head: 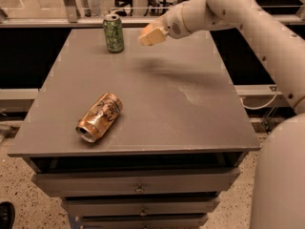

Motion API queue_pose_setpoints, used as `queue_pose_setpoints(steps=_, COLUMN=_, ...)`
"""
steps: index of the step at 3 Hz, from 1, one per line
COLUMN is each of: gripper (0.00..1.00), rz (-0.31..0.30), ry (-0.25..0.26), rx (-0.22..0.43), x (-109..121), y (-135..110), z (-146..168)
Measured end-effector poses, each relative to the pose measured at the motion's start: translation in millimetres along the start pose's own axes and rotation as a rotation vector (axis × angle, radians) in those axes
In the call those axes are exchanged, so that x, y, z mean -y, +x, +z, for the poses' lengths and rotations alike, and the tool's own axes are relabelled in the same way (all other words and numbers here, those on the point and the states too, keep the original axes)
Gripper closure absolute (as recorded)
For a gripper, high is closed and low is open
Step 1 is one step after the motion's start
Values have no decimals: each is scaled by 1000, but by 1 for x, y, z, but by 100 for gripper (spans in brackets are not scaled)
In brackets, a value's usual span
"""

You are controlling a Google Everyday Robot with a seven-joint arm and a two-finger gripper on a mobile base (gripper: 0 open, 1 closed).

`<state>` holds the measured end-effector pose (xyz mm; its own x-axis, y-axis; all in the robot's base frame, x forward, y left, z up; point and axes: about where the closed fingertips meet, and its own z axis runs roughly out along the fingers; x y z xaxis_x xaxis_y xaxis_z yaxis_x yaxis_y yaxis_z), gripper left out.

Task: Move orange near green can

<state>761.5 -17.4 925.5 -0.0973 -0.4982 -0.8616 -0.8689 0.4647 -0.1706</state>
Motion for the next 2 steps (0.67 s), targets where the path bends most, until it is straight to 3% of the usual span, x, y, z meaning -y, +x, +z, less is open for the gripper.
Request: queue_pose_setpoints(steps=2, gripper=100, rz=37, ry=-18, rx=61, x=20, y=-4, z=60)
